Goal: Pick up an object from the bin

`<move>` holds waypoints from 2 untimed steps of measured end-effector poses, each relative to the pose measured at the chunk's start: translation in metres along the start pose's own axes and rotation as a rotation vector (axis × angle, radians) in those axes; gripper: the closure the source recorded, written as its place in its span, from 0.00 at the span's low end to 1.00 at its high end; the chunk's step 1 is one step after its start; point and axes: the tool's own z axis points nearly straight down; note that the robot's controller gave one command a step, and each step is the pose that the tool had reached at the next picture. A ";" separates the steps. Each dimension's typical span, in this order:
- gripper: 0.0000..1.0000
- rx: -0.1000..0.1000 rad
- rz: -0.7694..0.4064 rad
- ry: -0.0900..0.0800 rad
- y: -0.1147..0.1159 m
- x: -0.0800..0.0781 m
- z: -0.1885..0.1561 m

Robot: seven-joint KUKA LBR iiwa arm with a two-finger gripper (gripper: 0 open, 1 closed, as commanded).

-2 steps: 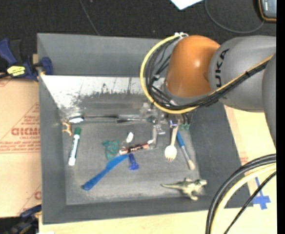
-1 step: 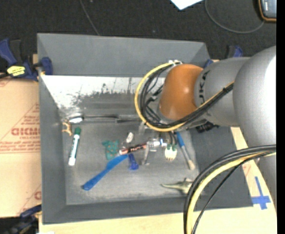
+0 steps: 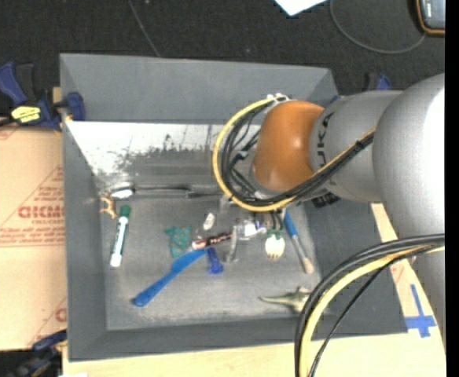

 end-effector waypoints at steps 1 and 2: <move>1.00 -0.003 0.035 0.007 -0.006 0.002 0.000; 1.00 -0.003 0.034 0.007 -0.006 0.002 0.000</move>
Offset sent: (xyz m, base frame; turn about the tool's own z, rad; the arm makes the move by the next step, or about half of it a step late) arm 0.0000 0.0000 0.0000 0.0000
